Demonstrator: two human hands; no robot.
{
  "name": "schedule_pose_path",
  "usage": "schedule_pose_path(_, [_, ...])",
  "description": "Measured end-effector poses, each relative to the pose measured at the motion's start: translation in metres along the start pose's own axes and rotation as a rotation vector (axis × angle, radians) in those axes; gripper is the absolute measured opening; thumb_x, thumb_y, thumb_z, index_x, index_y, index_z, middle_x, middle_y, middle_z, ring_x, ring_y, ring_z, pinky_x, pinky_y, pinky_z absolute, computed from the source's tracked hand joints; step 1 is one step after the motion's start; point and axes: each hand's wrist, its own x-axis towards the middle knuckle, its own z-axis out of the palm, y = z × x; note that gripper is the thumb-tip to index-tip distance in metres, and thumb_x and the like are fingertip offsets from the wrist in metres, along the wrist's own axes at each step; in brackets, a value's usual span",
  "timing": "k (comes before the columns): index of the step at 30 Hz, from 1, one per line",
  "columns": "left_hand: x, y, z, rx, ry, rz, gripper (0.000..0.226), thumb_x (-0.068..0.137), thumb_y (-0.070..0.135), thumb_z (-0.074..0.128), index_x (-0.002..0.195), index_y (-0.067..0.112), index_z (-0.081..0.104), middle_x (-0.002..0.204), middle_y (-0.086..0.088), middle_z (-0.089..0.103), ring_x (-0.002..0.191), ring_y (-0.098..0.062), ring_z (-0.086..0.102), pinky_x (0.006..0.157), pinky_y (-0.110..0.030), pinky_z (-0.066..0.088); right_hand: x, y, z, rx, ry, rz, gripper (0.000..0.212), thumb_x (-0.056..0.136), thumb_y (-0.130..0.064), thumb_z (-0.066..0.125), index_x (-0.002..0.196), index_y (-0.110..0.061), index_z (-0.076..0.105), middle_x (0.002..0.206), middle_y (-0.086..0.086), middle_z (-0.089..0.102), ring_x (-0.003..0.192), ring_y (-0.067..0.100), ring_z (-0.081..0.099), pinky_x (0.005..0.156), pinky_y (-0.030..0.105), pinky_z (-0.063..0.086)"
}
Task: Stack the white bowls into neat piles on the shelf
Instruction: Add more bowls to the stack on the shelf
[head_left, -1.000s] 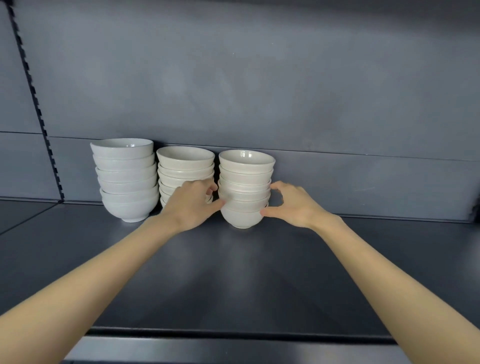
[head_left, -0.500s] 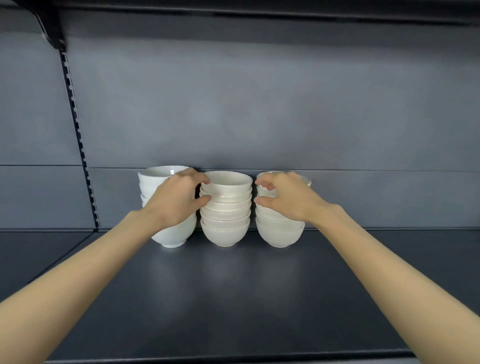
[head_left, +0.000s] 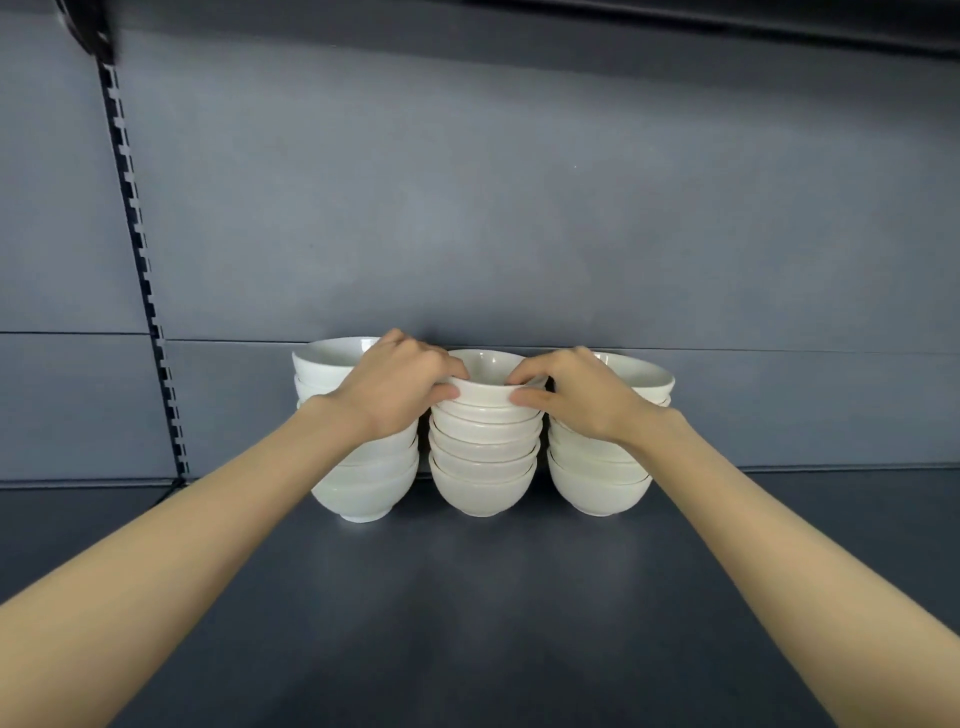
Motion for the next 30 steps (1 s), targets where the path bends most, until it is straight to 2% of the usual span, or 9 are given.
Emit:
schedule_pose_path(3, [0.001, -0.004, 0.003, -0.037, 0.016, 0.013, 0.015, 0.093, 0.025, 0.057, 0.099, 0.019, 0.069, 0.09, 0.001, 0.071, 0.089, -0.027, 0.06, 0.081, -0.03, 0.034, 0.001, 0.001, 0.0, 0.006, 0.009, -0.044, 0.014, 0.091, -0.019, 0.062, 0.096, -0.015, 0.075, 0.094, 0.003, 0.073, 0.088, 0.023, 0.06, 0.081, 0.043, 0.05])
schedule_pose_path(8, [0.0, -0.004, 0.007, -0.003, 0.006, 0.002, 0.021, 0.096, 0.029, 0.052, 0.097, 0.017, 0.069, 0.086, 0.0, 0.072, 0.087, -0.029, 0.057, 0.09, -0.029, 0.032, 0.003, 0.003, 0.0, -0.016, 0.042, -0.106, 0.014, 0.09, -0.016, 0.063, 0.088, -0.006, 0.073, 0.083, 0.011, 0.069, 0.077, 0.029, 0.054, 0.074, 0.044, 0.049])
schedule_pose_path(10, [0.0, -0.005, 0.007, 0.003, 0.003, 0.002, 0.021, 0.097, 0.03, 0.051, 0.097, 0.018, 0.069, 0.085, 0.001, 0.071, 0.086, -0.028, 0.057, 0.09, -0.028, 0.031, 0.002, 0.004, 0.001, 0.006, 0.053, -0.109, 0.014, 0.09, -0.016, 0.064, 0.085, -0.006, 0.073, 0.079, 0.012, 0.068, 0.074, 0.03, 0.051, 0.071, 0.041, 0.047])
schedule_pose_path(13, [0.001, -0.006, 0.008, 0.016, 0.007, 0.018, 0.021, 0.097, 0.03, 0.051, 0.095, 0.017, 0.067, 0.086, 0.002, 0.071, 0.085, -0.027, 0.058, 0.088, -0.028, 0.031, 0.0, 0.004, 0.001, 0.037, 0.068, -0.109, 0.012, 0.09, -0.015, 0.064, 0.087, -0.01, 0.075, 0.078, 0.004, 0.069, 0.071, 0.023, 0.05, 0.069, 0.036, 0.044])
schedule_pose_path(15, [0.001, -0.007, 0.009, 0.01, 0.011, 0.025, 0.019, 0.096, 0.029, 0.052, 0.096, 0.017, 0.067, 0.088, 0.003, 0.07, 0.086, -0.026, 0.059, 0.086, -0.028, 0.032, -0.001, 0.003, 0.001, 0.031, 0.059, -0.101, 0.012, 0.09, -0.016, 0.064, 0.092, -0.013, 0.076, 0.084, -0.002, 0.071, 0.073, 0.017, 0.052, 0.071, 0.034, 0.046])
schedule_pose_path(18, [0.0, -0.005, 0.006, 0.004, -0.003, 0.028, 0.017, 0.095, 0.026, 0.054, 0.1, 0.016, 0.067, 0.092, 0.003, 0.07, 0.09, -0.025, 0.06, 0.086, -0.031, 0.037, 0.0, 0.001, -0.002, -0.02, 0.027, -0.073, 0.015, 0.091, -0.019, 0.063, 0.099, -0.015, 0.074, 0.097, -0.001, 0.073, 0.085, 0.018, 0.059, 0.08, 0.038, 0.05])
schedule_pose_path(22, [-0.001, 0.002, -0.009, -0.053, -0.043, -0.01, 0.029, 0.094, 0.027, 0.055, 0.12, 0.018, 0.062, 0.12, 0.002, 0.064, 0.109, -0.023, 0.057, 0.093, -0.034, 0.04, -0.004, -0.005, -0.013, -0.098, -0.024, 0.015, 0.035, 0.089, -0.029, 0.064, 0.123, -0.019, 0.063, 0.123, 0.0, 0.065, 0.104, 0.019, 0.056, 0.093, 0.039, 0.046])
schedule_pose_path(25, [0.001, 0.01, -0.026, -0.092, -0.031, -0.018, 0.036, 0.093, 0.03, 0.056, 0.128, 0.02, 0.057, 0.128, 0.002, 0.059, 0.117, -0.022, 0.052, 0.095, -0.033, 0.039, -0.01, -0.008, -0.03, -0.111, 0.011, 0.042, 0.036, 0.088, -0.029, 0.064, 0.123, -0.021, 0.061, 0.122, 0.002, 0.065, 0.109, 0.024, 0.057, 0.095, 0.043, 0.045])
schedule_pose_path(30, [0.013, 0.036, -0.052, -0.1, 0.014, -0.049, 0.045, 0.093, 0.036, 0.054, 0.136, 0.021, 0.048, 0.133, -0.001, 0.054, 0.123, -0.024, 0.048, 0.101, -0.036, 0.037, -0.026, -0.008, -0.061, -0.206, 0.084, 0.098, 0.047, 0.092, -0.033, 0.06, 0.136, -0.021, 0.05, 0.143, 0.002, 0.048, 0.129, 0.027, 0.042, 0.105, 0.042, 0.038])
